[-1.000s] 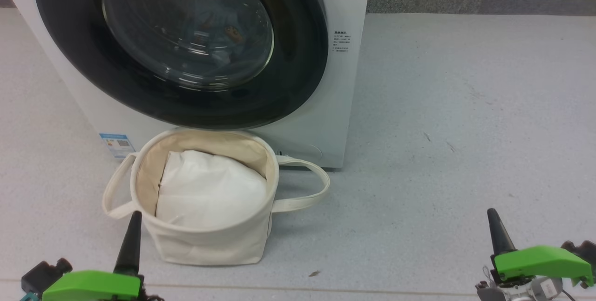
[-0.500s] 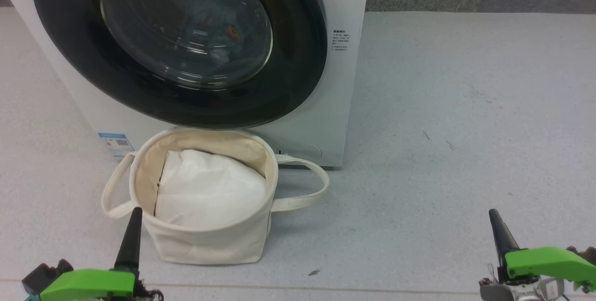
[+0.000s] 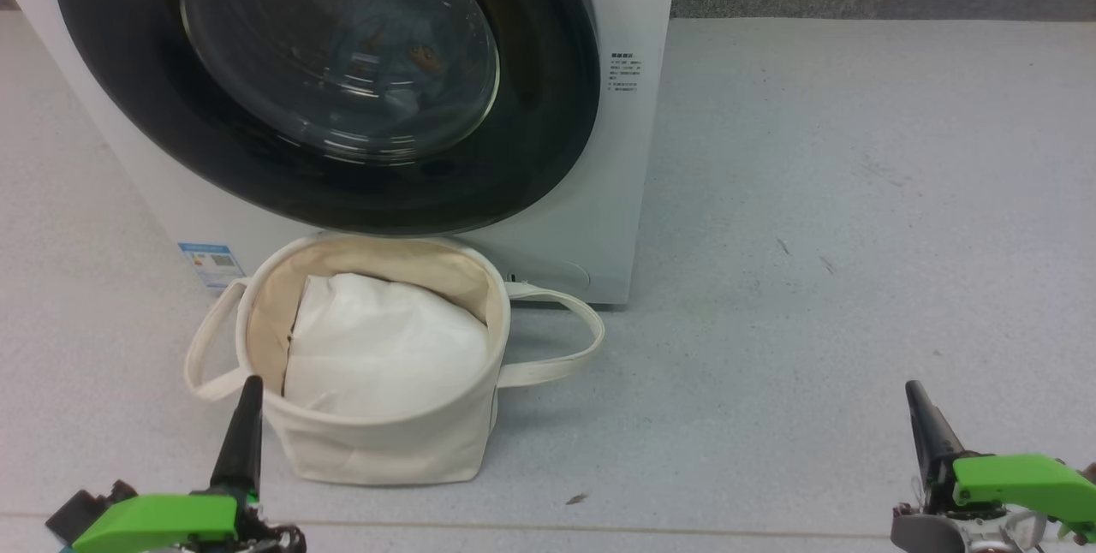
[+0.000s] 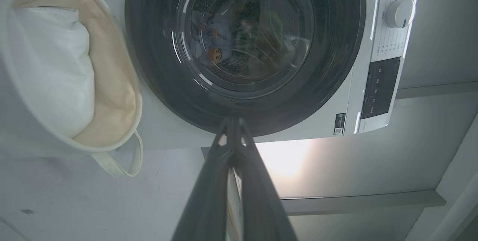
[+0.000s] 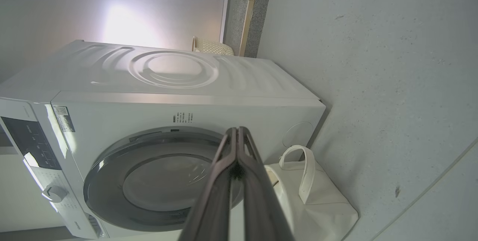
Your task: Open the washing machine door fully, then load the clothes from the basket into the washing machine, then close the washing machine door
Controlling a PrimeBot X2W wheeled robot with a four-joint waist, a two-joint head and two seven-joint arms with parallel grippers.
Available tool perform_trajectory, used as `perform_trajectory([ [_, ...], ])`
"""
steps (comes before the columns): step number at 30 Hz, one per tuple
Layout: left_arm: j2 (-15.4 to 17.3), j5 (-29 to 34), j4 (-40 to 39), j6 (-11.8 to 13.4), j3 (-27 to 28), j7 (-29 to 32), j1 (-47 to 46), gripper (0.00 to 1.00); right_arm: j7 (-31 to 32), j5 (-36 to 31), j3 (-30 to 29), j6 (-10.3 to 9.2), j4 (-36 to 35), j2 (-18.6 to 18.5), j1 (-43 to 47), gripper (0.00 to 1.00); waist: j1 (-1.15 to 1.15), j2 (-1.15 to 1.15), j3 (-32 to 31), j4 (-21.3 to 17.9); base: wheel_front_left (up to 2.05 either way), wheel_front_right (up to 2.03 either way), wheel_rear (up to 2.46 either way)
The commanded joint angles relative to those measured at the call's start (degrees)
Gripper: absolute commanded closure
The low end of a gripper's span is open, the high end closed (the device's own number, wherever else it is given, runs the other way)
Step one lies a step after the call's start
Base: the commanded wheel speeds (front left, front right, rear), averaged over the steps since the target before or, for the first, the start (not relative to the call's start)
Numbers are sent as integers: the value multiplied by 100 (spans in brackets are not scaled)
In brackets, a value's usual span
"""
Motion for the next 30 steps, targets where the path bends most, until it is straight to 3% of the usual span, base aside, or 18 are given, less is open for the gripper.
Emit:
perform_trajectory([
  [1, -24, -157, -258, -35, 211, 71, -84, 100, 77, 211, 31, 0, -236, 28, -283, 100, 0, 0, 3, -2, 0, 0, 0],
  [16, -214, -761, -384, -40, 402, 303, -52, 100, 308, 978, -139, 0, -291, 98, -285, 100, 0, 0, 25, -17, 0, 0, 0],
  [30, -214, -763, -384, -40, 400, 301, -52, 100, 307, 980, -138, 0, -291, 98, -285, 100, 0, 0, 25, -17, 0, 0, 0],
])
